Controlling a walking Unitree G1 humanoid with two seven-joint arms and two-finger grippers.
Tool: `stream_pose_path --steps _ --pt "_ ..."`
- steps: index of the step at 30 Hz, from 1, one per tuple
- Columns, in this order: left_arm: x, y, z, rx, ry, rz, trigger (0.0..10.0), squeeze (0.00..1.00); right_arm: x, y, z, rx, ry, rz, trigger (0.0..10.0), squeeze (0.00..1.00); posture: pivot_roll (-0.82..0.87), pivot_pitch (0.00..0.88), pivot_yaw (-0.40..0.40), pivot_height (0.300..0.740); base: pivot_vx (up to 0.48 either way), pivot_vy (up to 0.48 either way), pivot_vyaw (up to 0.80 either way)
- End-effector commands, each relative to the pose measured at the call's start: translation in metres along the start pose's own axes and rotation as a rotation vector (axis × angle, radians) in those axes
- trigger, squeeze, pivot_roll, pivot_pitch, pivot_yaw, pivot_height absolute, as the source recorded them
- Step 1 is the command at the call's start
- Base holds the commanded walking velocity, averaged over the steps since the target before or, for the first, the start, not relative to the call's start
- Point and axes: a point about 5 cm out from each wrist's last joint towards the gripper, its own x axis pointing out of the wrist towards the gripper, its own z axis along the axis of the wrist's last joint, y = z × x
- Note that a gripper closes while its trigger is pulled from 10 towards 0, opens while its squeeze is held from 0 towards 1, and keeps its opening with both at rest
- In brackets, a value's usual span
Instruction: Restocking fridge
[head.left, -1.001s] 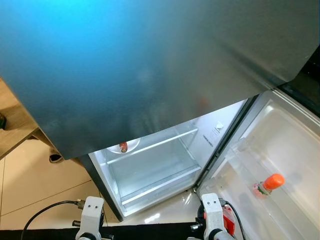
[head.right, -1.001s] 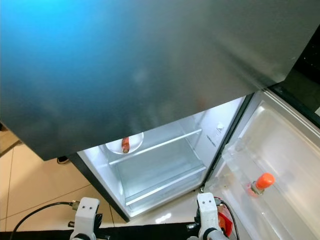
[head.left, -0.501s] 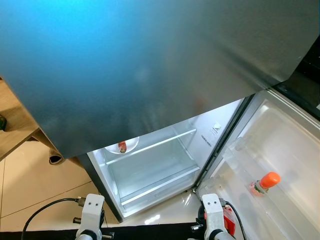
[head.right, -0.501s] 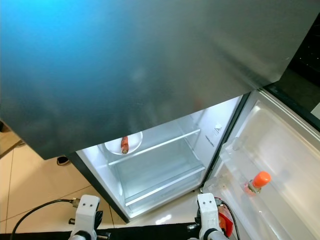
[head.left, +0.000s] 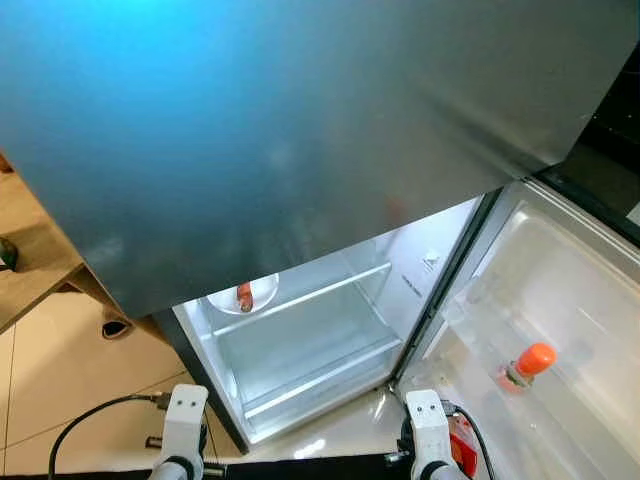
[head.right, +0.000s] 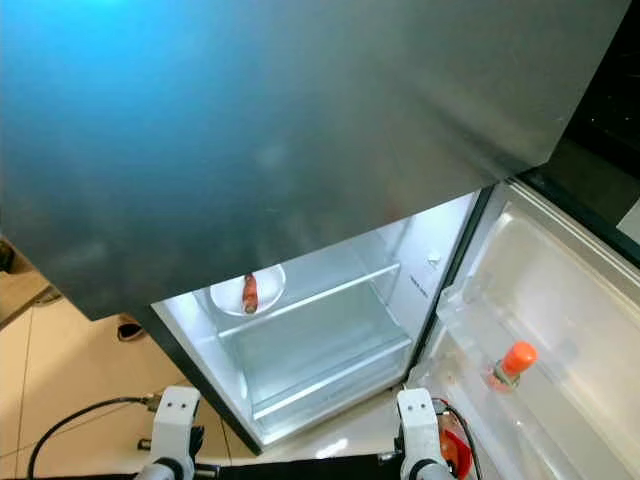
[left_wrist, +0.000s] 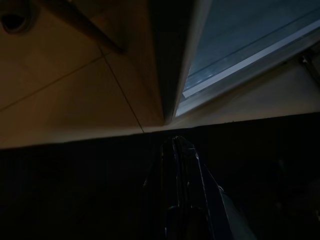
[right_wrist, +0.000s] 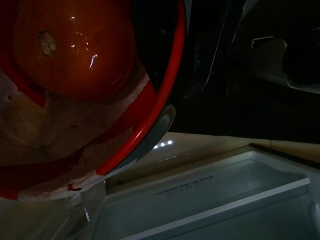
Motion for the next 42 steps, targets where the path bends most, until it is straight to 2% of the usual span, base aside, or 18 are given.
stream_pose_path --steps 1,3,10,16,19,21,28,42 --pt "-0.006 0.010 -0.011 -0.006 0.046 0.017 10.0 0.00 0.000 -0.003 0.001 -0.017 0.006 -0.014 10.0 0.00 -0.12 0.007 0.037 0.740 0.000 0.000 0.00" --pt "-0.010 0.017 -0.015 -0.009 0.059 0.022 10.0 0.00 0.001 -0.003 0.004 -0.024 0.005 -0.017 10.0 0.00 -0.12 0.000 0.035 0.740 0.000 0.000 0.00" --pt "-0.015 0.026 -0.023 -0.007 0.096 0.027 10.0 0.00 0.002 -0.002 0.004 -0.035 0.009 -0.015 10.0 0.00 -0.12 0.000 0.032 0.740 0.000 0.000 0.00" --pt "-0.010 0.013 -0.022 -0.006 0.110 0.016 10.0 0.00 0.001 -0.001 0.001 -0.035 0.018 -0.017 10.0 0.00 -0.12 0.000 0.033 0.740 0.000 0.000 0.00" --pt "-0.003 -0.001 -0.013 -0.006 0.087 -0.003 10.0 0.00 0.001 -0.002 0.001 -0.033 0.019 -0.021 10.0 0.00 -0.13 0.000 0.038 0.740 0.000 0.000 0.00" --pt "-0.001 -0.003 -0.009 -0.006 0.075 -0.008 10.0 0.00 0.001 -0.002 0.002 -0.028 0.013 -0.022 10.0 0.00 -0.13 0.000 0.038 0.740 0.000 0.000 0.00" --pt "0.005 -0.001 0.003 -0.005 0.048 -0.002 10.0 0.00 0.002 -0.005 0.006 -0.005 0.006 -0.045 10.0 0.00 -0.15 0.008 0.045 0.740 0.000 0.000 0.00" --pt "0.004 0.005 0.004 -0.007 0.054 -0.001 10.0 0.00 0.000 -0.004 -0.003 0.007 0.045 -0.057 10.0 0.00 -0.15 0.037 0.047 0.740 0.000 0.000 0.00"
